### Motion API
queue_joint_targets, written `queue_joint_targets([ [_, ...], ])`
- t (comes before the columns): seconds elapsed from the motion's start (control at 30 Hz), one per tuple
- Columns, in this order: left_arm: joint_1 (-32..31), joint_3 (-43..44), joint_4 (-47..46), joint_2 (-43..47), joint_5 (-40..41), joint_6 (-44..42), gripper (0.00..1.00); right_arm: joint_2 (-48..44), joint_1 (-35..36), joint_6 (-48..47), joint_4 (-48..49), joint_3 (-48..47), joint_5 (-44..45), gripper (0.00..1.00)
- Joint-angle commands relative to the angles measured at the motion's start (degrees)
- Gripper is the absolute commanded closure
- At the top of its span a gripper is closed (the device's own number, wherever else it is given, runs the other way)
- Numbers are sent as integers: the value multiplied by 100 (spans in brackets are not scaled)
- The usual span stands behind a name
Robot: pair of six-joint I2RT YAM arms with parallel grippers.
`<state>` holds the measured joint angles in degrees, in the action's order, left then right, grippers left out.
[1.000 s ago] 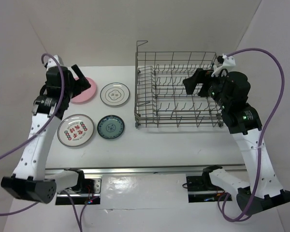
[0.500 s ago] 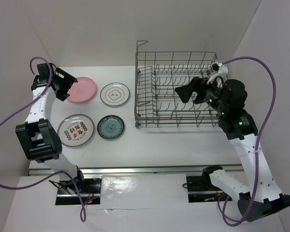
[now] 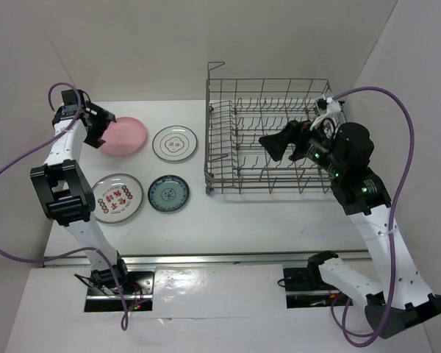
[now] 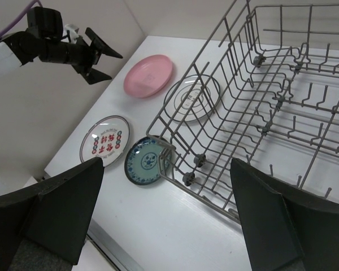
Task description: Load the plates into the dish rack
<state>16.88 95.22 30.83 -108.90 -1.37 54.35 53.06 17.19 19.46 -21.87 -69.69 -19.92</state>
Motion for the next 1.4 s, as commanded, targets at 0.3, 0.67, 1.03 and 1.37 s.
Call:
queue_joint_targets([
  [0.3,306,-153,582,-307,813,234,7,-85,196,-57,262,26,147,0],
  [0.67,307,154,415,-1001,682,67,9,-85,249,-57,315,78,147,0],
  [1.03,307,656,415,-1511,787,-109,19,-85,355,-109,384,131,147,0],
  [1.37,307,1086,687,-1897,892,-109,32,-85,408,-109,385,131,147,0],
])
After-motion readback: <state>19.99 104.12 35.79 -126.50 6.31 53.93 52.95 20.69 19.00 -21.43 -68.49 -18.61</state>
